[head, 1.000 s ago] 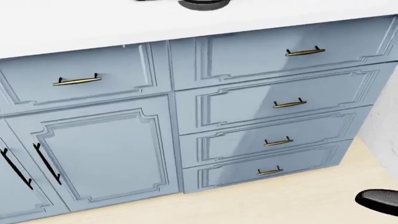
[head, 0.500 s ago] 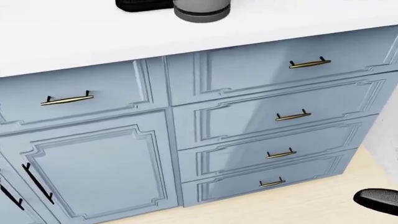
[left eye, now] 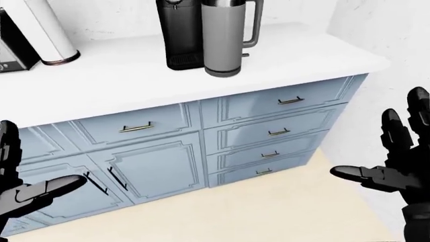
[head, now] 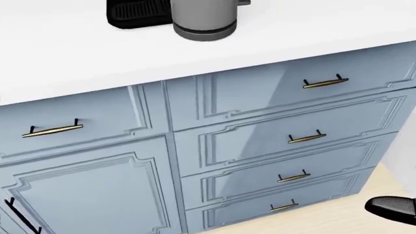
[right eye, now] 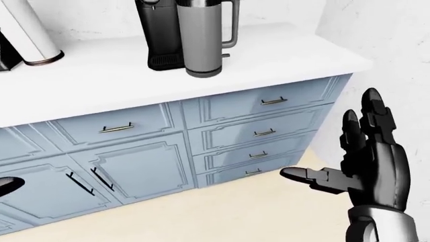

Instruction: Close the lid of the electric kettle.

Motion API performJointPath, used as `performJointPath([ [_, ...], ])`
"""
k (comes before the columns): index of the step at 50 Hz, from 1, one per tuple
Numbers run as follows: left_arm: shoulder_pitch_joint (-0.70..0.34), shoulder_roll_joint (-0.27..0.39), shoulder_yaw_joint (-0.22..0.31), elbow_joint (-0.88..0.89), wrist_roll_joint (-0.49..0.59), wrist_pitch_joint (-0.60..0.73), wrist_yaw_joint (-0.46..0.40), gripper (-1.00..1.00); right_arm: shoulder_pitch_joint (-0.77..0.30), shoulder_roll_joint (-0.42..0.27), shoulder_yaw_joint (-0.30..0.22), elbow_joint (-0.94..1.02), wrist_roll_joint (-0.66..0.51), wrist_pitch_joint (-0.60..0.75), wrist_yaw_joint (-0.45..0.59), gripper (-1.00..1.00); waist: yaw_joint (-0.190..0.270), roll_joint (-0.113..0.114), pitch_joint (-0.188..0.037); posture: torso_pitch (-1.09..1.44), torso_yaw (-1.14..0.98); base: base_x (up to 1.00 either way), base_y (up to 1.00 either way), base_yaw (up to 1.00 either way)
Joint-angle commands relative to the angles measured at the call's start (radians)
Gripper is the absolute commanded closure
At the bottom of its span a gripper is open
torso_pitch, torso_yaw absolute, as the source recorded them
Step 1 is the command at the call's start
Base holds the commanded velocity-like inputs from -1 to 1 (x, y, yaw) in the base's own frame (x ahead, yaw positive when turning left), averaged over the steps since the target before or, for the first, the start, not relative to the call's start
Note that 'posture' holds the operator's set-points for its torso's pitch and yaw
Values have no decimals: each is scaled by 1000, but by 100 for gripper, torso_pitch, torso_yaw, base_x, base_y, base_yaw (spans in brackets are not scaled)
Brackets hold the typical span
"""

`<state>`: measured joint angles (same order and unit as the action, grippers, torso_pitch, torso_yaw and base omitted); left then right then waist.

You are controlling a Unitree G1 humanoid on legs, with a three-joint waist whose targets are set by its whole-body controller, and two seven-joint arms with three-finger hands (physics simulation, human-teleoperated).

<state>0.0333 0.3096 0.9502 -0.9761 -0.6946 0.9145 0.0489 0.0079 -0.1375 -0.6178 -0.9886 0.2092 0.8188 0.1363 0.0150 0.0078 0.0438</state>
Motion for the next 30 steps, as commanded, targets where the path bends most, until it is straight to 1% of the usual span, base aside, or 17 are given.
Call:
performJointPath([
  [1,-9,11,4,-22,-9,-24,-6,-100,-8,-9,-6,-17,-2,-34,0,-100,-1,-1,-4,0,0,18,0,0],
  [4,-11,15,14,-29,-23,-13,0,-100,-13,-11,-6,-28,1,-18,-3,-100,-2,-69,-16,0,0,17,0,0],
  [5,-12,16,16,-30,-26,-11,2,-100,-13,-11,-7,-29,1,-18,-3,-100,-12,-28,-13,0,0,17,0,0],
  [6,-11,17,18,-31,-30,-9,4,-100,-12,-11,-6,-30,0,-18,-3,-100,-7,-46,-10,0,0,16,0,0],
  [10,-9,20,23,-32,-37,-8,7,-100,-12,-10,-7,-31,1,-16,-3,-100,-17,-26,-9,0,0,17,0,0],
  [12,-7,18,14,-29,-30,-15,5,-100,-10,-8,-6,-20,-2,-31,0,-100,-19,-7,2,0,0,17,0,0],
  [14,-8,19,16,-30,-33,-12,7,-100,-11,-9,-8,-23,1,-27,0,-100,-23,19,3,0,0,17,0,0],
  [16,-6,16,10,-24,-24,-21,2,-100,-11,-10,-7,-21,0,-28,-1,-100,-26,71,-12,0,0,17,0,0],
  [17,-6,14,6,-23,-20,-23,1,-100,-8,-8,-4,-14,-3,-36,0,-100,-31,78,-24,0,0,17,0,0],
  [18,-5,12,2,-22,-15,-26,-1,-100,-8,-7,-4,-15,-2,-37,0,-100,-13,60,-9,0,0,17,0,0],
  [19,-5,11,-1,-22,-10,-28,-3,-100,-7,-8,-2,-18,-4,-34,-1,-100,-17,71,-1,0,0,17,0,0],
  [22,-7,10,2,-26,-12,-21,-3,-100,-8,-7,-2,-15,-3,-36,-1,-100,-9,49,-11,0,0,17,0,0],
  [25,-7,10,5,-25,-13,-21,-4,-100,-7,-6,1,-11,-6,-40,0,-100,-6,22,-4,0,0,18,0,0],
  [27,-7,9,2,-25,-11,-21,-3,-100,-6,-6,4,-12,-8,-40,-1,-100,-2,-6,-4,0,0,17,0,0],
  [28,-6,8,0,-25,-7,-23,-5,-100,-4,-4,6,-9,-10,-44,0,-100,0,-27,-10,0,0,17,0,0],
  [29,-8,9,6,-28,-14,-18,-3,-100,-5,-4,5,-11,-9,-43,0,-100,-1,-58,-19,0,0,16,0,0],
  [30,-10,11,10,-29,-19,-14,-1,-100,-5,-5,6,-12,-10,-41,-1,-100,-4,-44,-18,0,0,16,0,0],
])
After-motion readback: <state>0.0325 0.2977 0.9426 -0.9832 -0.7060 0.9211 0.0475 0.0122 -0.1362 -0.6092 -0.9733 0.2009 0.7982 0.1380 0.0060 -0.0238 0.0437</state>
